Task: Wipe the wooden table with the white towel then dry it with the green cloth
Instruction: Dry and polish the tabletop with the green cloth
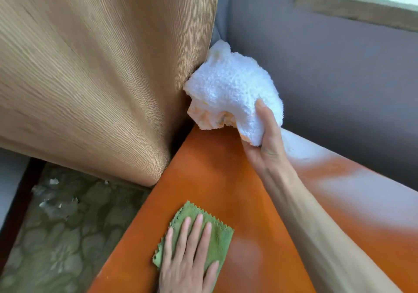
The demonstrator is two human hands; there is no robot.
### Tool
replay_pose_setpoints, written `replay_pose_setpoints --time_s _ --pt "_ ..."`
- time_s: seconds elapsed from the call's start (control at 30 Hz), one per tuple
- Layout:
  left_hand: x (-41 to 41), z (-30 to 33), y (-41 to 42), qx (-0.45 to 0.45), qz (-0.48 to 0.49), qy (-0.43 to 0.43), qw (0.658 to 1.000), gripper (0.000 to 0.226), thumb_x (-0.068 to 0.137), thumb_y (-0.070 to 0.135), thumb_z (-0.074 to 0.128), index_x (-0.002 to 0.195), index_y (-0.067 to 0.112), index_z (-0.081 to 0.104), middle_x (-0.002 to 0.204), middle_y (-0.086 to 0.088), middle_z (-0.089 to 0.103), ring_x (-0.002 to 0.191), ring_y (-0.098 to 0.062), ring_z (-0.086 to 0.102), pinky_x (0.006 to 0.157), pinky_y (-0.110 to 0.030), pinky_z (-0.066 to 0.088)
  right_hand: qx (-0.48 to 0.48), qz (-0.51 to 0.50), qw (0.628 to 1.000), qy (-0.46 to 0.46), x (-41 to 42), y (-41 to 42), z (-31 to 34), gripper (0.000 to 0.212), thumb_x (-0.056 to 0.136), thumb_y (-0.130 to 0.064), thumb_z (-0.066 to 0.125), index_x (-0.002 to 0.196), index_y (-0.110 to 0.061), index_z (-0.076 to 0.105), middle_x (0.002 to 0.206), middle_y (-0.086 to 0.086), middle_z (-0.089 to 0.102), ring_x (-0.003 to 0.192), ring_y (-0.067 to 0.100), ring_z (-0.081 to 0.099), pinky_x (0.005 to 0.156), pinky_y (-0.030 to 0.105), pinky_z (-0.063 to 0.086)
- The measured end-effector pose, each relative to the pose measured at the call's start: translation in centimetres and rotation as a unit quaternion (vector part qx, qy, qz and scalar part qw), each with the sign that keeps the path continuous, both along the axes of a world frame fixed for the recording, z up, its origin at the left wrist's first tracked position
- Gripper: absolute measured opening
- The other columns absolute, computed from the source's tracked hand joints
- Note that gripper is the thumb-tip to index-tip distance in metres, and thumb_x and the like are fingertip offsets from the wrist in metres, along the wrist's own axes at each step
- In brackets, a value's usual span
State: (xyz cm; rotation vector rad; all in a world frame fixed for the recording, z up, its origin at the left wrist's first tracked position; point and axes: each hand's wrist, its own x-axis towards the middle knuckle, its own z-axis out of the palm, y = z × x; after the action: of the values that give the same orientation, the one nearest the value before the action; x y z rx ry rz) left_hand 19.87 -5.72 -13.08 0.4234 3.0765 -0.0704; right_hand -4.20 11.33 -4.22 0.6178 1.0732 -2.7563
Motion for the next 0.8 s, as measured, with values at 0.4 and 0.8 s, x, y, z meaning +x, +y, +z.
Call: replay_pose_setpoints --time_s 0.4,0.8 --pt "0.7 0.7 0.7 0.047 0.019 0.0 0.999 0.066 0.097 0.049 0.036 0.153 0.013 0.033 0.159 -0.01 0.037 0.147 -0.03 0.029 0.117 -0.054 0.021 0.403 0.039 0.914 -0.024 2.3 3.4 -2.4 0.094 0.076 -0.036 0.082 0.151 -0.038 0.027 0.149 -0.013 0.046 0.135 0.01 0.047 0.109 0.039 0.047" --pt "-11.5 1.3 6.8 0.124 0.144 -0.035 0.981 0.064 0.101 0.046 0.032 0.154 0.011 0.035 0.162 -0.012 0.03 0.15 -0.034 0.027 0.119 -0.06 0.017 0.664 0.1 0.74 -0.041 10.1 9.3 -2.1 0.075 0.094 -0.034 0.06 0.157 -0.023 0.021 0.149 0.009 0.039 0.133 0.023 0.045 0.114 0.044 0.036"
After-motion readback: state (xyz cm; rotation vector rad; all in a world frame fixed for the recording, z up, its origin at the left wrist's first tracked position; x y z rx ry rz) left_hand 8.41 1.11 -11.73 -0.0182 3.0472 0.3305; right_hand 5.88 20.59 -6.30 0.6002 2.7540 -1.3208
